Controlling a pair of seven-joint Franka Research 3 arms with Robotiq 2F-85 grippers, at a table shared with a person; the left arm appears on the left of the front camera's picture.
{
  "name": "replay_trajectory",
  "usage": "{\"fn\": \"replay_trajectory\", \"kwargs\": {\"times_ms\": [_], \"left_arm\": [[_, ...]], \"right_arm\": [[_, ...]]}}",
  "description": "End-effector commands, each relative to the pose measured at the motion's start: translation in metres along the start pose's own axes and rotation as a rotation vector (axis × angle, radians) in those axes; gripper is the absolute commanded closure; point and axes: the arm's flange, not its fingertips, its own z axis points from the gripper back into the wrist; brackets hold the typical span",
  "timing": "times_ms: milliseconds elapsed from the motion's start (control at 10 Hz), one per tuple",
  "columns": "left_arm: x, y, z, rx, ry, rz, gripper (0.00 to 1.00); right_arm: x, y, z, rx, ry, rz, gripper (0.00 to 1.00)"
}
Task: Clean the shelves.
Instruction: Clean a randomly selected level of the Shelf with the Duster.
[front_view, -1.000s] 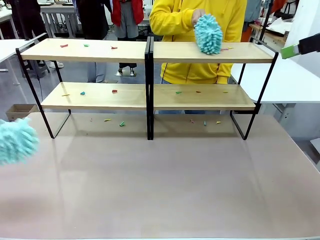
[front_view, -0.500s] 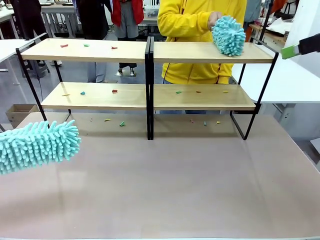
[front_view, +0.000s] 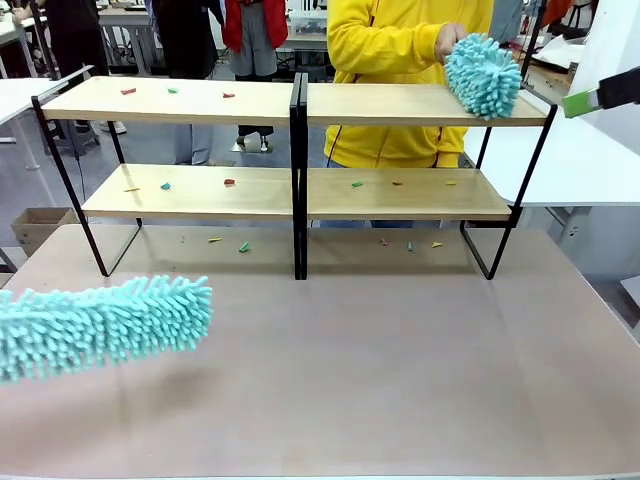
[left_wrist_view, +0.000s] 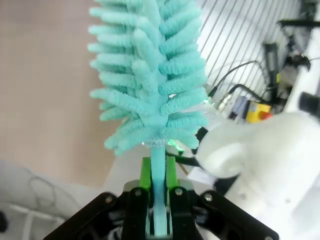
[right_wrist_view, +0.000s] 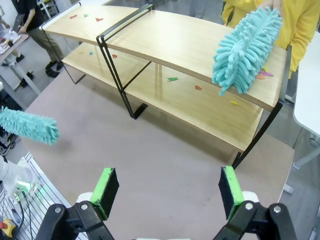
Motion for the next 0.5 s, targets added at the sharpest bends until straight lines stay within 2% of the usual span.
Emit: {"fn": "replay_trajectory", "kwargs": {"times_ms": [0, 100, 200, 400], "left_arm": [[0.046, -0.006, -0.002, -0.115, -0.050, 0.126, 0.88], [0.072, -0.015, -0.002, -0.191, -0.170, 0.215, 0.88], [0.094, -0.024, -0.002, -0.206, -0.224, 0.297, 0.88], [0.136, -0.037, -0.020, -0.214, -0.260, 0.442, 0.88]], "right_arm": [[0.000, 0.000, 0.000, 0.001, -0.001, -0.001, 0.00], [0.000, 0.000, 0.000, 0.001, -0.001, -0.001, 0.00], [0.000, 0.000, 0.000, 0.001, -0.001, -0.001, 0.00], [0.000, 0.000, 0.000, 0.001, -0.001, -0.001, 0.00]]}}
